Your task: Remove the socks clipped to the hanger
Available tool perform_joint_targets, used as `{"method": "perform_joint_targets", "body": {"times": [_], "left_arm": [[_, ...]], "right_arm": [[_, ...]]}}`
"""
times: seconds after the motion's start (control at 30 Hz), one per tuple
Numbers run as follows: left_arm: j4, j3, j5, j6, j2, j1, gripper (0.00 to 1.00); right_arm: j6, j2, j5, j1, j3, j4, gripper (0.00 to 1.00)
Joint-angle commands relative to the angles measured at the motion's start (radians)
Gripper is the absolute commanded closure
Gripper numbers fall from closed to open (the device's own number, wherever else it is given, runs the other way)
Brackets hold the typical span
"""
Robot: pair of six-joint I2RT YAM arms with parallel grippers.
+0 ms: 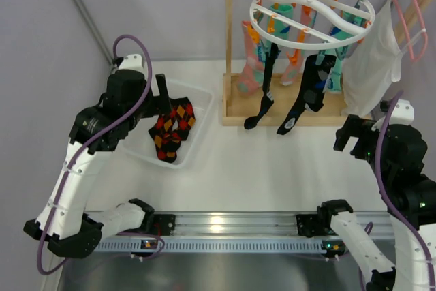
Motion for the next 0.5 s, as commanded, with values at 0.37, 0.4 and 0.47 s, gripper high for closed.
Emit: {"method": "perform_joint_targets", "body": {"times": [0.37,0.4,0.47], "left_arm": [[0.008,0.039,0.129,-0.073,-0.030,-0.007,0.01],[0.011,0.036,0.146,-0.083,-0.031,-0.005,0.01],[0.011,0.027,0.217,-0.091,-0.031,-0.007,0.01]], "right_arm": [[-0.133,-0.061,-0.044,0.008,-0.169,0.324,0.00],[-0.148,-0.046,-0.070,0.010,-0.186,0.355,0.01],[-0.196,0.008,-0.171,0.010,-0.227,0.407,0.01]]}}
